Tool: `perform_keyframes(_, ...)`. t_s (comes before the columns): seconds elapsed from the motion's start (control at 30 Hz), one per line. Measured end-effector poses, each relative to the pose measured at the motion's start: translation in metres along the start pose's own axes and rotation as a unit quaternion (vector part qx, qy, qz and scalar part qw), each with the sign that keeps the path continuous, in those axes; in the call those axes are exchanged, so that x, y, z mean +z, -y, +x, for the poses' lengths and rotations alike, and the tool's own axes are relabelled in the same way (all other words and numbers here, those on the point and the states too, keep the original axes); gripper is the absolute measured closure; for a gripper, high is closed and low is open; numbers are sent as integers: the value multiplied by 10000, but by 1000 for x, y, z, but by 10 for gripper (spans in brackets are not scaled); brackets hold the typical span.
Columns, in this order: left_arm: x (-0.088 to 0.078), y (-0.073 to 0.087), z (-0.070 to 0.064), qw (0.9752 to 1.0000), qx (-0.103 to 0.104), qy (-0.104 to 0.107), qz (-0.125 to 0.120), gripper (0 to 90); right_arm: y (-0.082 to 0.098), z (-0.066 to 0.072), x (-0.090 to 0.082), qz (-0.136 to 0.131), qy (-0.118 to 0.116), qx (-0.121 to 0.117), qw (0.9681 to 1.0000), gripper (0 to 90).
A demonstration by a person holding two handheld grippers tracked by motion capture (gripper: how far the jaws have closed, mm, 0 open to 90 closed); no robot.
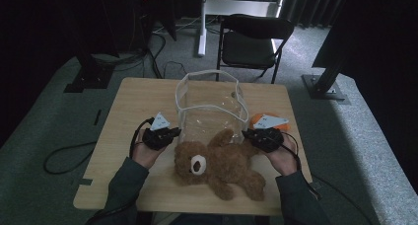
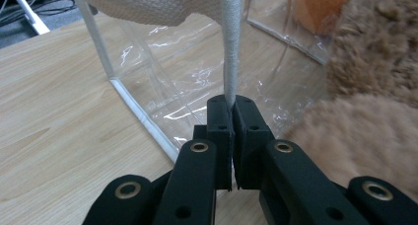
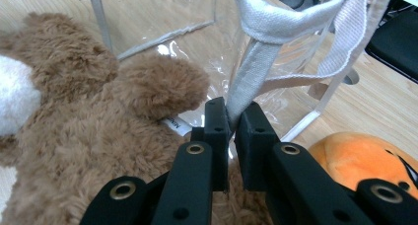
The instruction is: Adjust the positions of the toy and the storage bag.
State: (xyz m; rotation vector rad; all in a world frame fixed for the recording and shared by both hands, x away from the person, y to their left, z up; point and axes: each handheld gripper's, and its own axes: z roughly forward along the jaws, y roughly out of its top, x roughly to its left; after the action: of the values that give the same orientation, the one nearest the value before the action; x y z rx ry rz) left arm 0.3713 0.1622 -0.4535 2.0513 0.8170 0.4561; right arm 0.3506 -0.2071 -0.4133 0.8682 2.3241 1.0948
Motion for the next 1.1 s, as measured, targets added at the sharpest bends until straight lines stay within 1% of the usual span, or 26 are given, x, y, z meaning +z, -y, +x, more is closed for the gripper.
perform_keyframes(0.1, -1, 0, -3, 10000, 31, 29, 7, 877, 2, -2, -2, -3, 14, 41, 10000, 835)
perform_keyframes(0.3, -2, 0, -8, 9999, 139, 52, 37, 874, 5, -5, -5, -13, 38, 49, 10000, 821)
perform_keyframes(0.33, -2, 0, -8, 9999, 157, 53, 41, 872, 6, -5, -5, -15, 49, 46, 10000, 799)
perform_keyframes(0.37, -2, 0, -8, 9998, 173, 56, 39, 860, 6, -5, -5, -52, 83, 30, 9999, 752)
perform_keyframes(0.4, -3, 1, -7, 9999, 160, 50, 20, 832, 5, -5, -7, -102, 127, 25, 9999, 725)
perform_keyframes(0.5, -7, 3, -4, 9999, 112, 87, -47, 765, 3, -6, -15, -265, 101, 31, 9996, 647)
perform_keyframes(0.63, -16, 8, 2, 9998, 22, 110, -149, 683, 1, -5, -25, -424, 115, -29, 9990, 574)
perform_keyframes(0.67, -18, 9, 4, 9998, -6, 90, -155, 669, 2, -4, -27, -480, 105, -16, 9988, 566)
perform_keyframes(0.73, -20, 13, 9, 9999, -65, 36, -114, 649, 3, -4, -31, -585, 0, -3, 9983, 559)
perform_keyframes(0.77, -20, 13, 9, 9999, -65, 36, -114, 640, 3, -4, -31, -585, 0, -3, 9983, 559)
perform_keyframes(0.8, -21, 18, 14, 9998, -155, -17, -88, 640, 3, -4, -33, -619, -51, -9, 9981, 556)
perform_keyframes(0.83, -21, 20, 16, 9998, -182, -63, -79, 624, 3, -2, -36, -657, -143, -58, 9977, 542)
perform_keyframes(1.0, -18, 31, 26, 9992, -311, -230, 44, 597, 2, 4, -42, -683, -363, -128, 9969, 520)
perform_keyframes(1.1, -15, 37, 32, 9984, -340, -409, 166, 562, 0, 9, -43, -699, -458, -227, 9962, 494)
